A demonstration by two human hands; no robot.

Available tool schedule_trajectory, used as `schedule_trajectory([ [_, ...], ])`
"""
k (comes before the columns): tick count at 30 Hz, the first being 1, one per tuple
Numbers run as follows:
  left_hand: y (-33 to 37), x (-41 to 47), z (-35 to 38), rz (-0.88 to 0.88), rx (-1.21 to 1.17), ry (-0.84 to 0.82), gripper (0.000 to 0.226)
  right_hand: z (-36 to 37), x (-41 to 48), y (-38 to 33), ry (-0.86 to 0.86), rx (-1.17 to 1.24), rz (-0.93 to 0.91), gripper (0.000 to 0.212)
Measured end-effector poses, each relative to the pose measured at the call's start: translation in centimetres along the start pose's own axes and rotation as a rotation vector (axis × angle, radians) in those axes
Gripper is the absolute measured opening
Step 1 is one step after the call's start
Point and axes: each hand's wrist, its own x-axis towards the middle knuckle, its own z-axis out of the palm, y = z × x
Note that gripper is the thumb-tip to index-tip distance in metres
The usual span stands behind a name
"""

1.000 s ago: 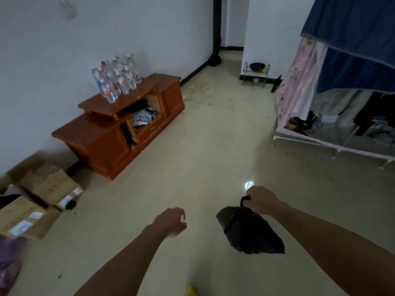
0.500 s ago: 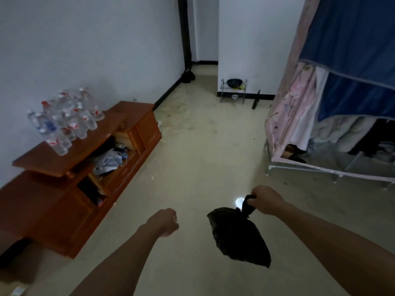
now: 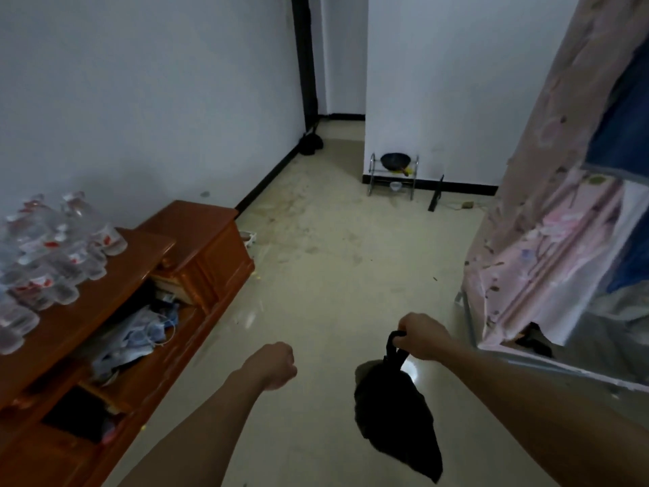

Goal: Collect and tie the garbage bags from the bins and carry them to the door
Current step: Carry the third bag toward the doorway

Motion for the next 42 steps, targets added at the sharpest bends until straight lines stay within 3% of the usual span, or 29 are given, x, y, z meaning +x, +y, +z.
schedule_trajectory([
  [7,-1.0,15.5,-9.6,-0.061,-0.062,-0.011,0.031,-8.2,19.9,-3.6,-0.006,-0.007,-0.038,0.028],
  [11,-3.4,27.0,-14.4,-0.109,-0.018,-0.076,0.030,-11.3,31.8,-4.5,0.020,-0.015,0.012,0.022],
  [16,-4.5,42.3,-25.2,-0.068,0.006,-0.120,0.030,-18.3,47.0,-5.7,0.065,0.064,0.163,0.022],
  [23,-2.3,60.2,-39.3,0.026,0.005,-0.062,0.023,-27.2,64.3,-10.4,0.126,0.224,0.183,0.021],
  [28,-1.1,74.3,-45.9,0.057,0.017,-0.067,0.033,-30.9,80.4,-12.3,0.082,0.203,0.150,0.019],
  [32,-1.4,85.5,-51.7,0.005,0.017,-0.114,0.012,-33.4,93.8,-14.0,0.000,0.180,0.103,0.019],
  [35,-1.5,94.3,-58.2,-0.025,-0.025,-0.074,0.010,-37.1,103.9,-15.5,-0.060,0.159,0.080,0.022],
  [39,-1.9,102.4,-64.4,-0.065,-0.131,0.012,0.030,-42.9,114.2,-17.6,-0.070,0.102,0.045,0.023],
  [42,-2.5,108.7,-68.0,-0.071,-0.120,-0.030,0.027,-46.6,121.4,-19.6,-0.074,0.072,0.028,0.020],
])
